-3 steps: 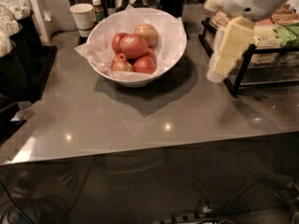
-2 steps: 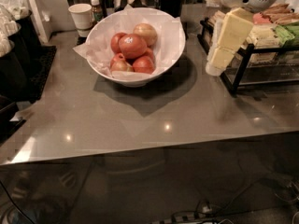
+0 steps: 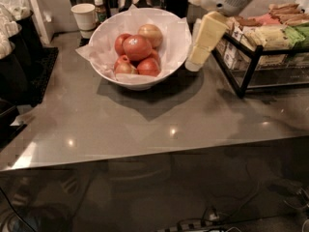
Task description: Pick apple from white bowl
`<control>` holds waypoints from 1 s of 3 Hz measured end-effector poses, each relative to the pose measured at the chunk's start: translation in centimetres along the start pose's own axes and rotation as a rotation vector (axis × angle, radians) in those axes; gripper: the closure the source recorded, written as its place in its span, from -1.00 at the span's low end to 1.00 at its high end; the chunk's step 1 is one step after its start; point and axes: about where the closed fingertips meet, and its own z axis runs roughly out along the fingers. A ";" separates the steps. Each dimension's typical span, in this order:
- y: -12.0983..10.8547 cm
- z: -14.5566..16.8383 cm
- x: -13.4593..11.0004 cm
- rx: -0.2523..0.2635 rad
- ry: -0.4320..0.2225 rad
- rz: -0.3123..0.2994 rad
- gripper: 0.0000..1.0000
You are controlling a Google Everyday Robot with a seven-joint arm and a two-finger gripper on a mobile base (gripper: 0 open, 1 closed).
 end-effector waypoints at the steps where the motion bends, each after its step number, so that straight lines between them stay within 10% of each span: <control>1: -3.0 4.0 -3.3 -0.052 -0.028 -0.048 -1.00; 3: -3.5 4.2 -4.0 -0.045 -0.041 -0.054 -0.62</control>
Offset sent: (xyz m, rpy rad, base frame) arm 0.0359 0.0349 -0.0098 0.0087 0.0210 0.0606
